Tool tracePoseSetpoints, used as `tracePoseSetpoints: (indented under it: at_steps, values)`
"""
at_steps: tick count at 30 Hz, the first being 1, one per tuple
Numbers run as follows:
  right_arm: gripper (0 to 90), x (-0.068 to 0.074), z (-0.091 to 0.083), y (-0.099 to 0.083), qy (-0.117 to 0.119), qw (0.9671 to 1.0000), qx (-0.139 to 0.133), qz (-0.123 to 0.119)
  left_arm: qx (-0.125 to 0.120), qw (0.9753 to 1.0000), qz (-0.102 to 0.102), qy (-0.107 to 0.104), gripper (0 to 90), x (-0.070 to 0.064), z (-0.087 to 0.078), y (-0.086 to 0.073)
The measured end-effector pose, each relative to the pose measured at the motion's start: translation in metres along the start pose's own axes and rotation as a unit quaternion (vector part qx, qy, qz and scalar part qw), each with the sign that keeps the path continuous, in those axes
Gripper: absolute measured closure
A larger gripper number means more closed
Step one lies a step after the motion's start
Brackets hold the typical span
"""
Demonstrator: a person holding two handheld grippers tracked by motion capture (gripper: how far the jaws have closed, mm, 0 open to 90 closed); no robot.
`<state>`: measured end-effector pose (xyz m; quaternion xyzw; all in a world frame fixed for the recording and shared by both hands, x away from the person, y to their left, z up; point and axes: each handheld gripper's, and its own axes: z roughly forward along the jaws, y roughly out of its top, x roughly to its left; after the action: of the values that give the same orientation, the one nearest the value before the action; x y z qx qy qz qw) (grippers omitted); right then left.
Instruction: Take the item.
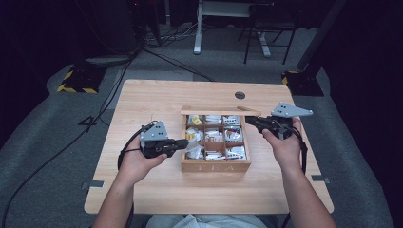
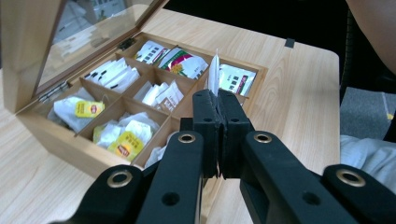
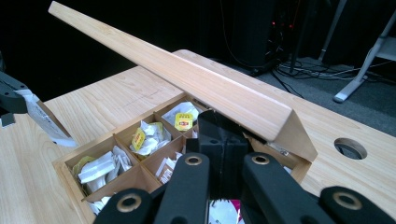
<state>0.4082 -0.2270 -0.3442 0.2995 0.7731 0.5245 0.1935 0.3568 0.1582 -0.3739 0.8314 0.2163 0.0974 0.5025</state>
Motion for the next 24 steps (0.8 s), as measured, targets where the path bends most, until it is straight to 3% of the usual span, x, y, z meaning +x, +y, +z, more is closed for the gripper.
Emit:
tracePoseSetpoints:
  at_steps: [13, 22, 24]
  values:
    - [90.0, 0.000, -0.002, -0.001, 0.001, 1.0000, 0.000, 0.000, -0.003, 0.9998, -0.007, 0.017, 88.2, 0.001, -0.024, -0.009]
    - [90.0, 0.000, -0.003, -0.001, 0.000, 1.0000, -0.001, 0.001, 0.010, 0.9991, -0.021, 0.036, 88.2, 0.008, -0.042, -0.021]
    - [90.0, 0.000, -0.003, -0.001, 0.000, 1.0000, -0.001, 0.001, 0.022, 0.9987, -0.026, 0.037, 88.2, 0.010, -0.044, -0.024]
